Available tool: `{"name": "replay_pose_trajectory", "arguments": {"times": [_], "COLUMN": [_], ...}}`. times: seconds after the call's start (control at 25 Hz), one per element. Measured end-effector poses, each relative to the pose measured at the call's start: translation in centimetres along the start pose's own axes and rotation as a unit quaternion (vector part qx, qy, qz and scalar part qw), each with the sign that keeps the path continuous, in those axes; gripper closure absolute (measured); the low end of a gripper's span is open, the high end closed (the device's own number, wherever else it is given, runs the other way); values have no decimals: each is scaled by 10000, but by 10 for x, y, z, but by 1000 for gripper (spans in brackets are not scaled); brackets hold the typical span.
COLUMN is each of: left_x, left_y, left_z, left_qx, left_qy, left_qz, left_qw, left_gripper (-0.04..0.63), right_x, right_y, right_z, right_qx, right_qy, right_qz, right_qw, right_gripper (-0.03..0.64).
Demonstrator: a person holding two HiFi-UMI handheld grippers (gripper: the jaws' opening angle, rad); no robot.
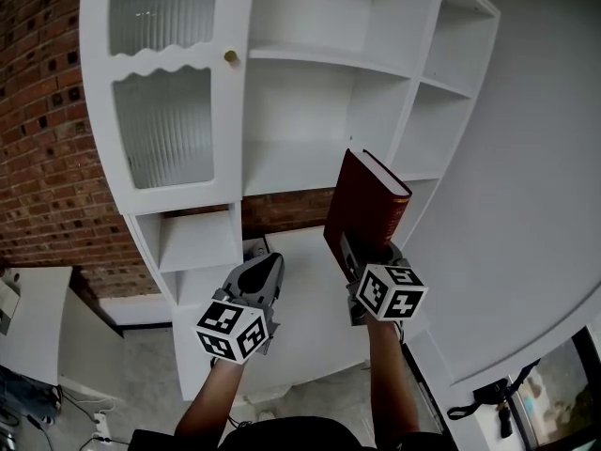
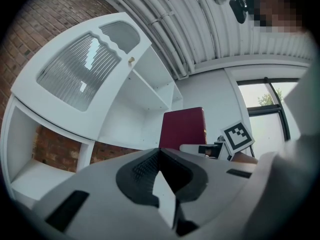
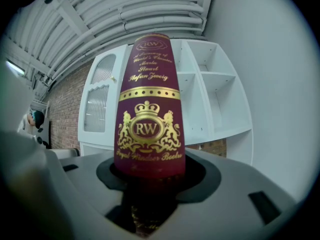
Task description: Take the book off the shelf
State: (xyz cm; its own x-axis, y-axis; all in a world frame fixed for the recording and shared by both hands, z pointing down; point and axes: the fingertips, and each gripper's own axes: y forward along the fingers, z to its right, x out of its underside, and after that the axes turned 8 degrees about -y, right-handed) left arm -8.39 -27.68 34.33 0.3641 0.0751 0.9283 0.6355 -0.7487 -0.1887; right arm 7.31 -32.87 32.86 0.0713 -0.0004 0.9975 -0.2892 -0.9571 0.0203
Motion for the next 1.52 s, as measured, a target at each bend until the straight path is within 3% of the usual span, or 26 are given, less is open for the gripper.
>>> {"name": "replay_pose_trajectory", "arguments": {"times": [1.52], "left_x": [69], "left_y": [-10], "left_z": [152], "left_qx": [-167], "left_qy": [249], "left_qz": [-407], "left_qw": [9987], "left_gripper": [578], "right_x": [56], "right_y": [-137], "right_z": [20], "right_qx": [-807], "right_qy": [-36], "right_qz": [-203], "right_qw": [9965], "right_gripper": [379]}}
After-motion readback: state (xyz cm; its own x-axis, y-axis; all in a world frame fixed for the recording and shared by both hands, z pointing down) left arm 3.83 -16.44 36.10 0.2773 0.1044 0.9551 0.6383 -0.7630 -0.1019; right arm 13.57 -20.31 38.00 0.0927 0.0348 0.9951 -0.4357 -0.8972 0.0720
